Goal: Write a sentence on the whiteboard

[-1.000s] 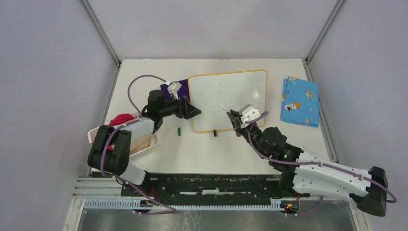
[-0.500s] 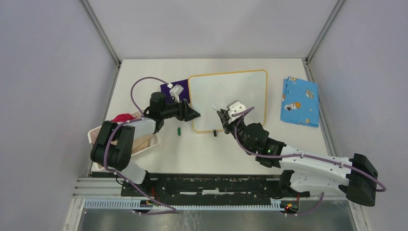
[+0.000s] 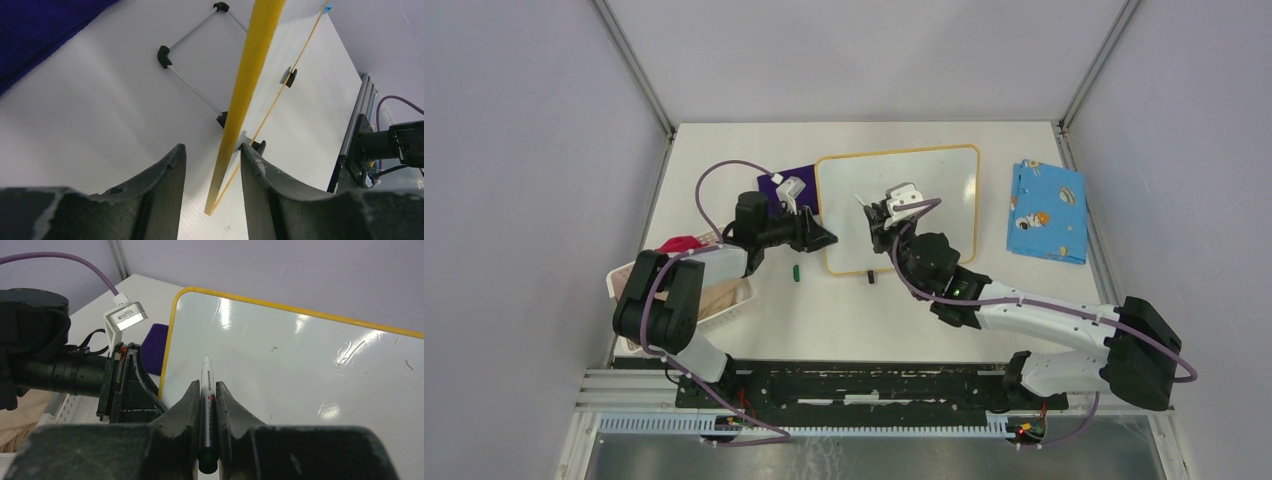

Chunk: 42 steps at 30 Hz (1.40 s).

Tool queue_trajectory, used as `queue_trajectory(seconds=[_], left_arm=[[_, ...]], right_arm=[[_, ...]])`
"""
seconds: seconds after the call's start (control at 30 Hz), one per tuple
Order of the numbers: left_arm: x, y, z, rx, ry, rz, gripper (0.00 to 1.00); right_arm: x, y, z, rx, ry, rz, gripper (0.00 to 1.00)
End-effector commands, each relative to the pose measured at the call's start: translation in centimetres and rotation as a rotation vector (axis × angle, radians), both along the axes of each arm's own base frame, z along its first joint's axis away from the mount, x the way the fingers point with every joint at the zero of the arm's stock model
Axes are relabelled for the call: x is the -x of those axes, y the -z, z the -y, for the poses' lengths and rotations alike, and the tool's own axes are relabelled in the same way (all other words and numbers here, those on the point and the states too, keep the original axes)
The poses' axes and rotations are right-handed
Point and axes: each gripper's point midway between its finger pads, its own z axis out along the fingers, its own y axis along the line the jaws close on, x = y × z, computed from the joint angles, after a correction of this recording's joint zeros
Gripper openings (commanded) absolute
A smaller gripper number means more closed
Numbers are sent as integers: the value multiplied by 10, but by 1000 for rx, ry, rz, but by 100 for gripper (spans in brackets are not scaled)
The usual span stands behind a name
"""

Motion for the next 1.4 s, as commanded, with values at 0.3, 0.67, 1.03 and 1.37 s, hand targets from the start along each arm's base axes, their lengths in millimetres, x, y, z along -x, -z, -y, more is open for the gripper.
queue_trajectory(seconds=[0.3, 0.67, 1.03, 1.37], left_arm=[[-8, -3, -6, -30, 11, 90, 37], [-9, -6, -6, -30, 9, 98, 28], [-10, -7, -6, -33, 7, 100, 25], [-11, -7, -7, -37, 5, 104, 17]], right_arm=[[-25, -27, -25, -127, -11, 22, 0], [-42, -21, -40, -126, -8, -4, 0], [-58, -17, -44, -150, -9, -28, 0], [-66, -12, -48, -151, -11, -47, 0]])
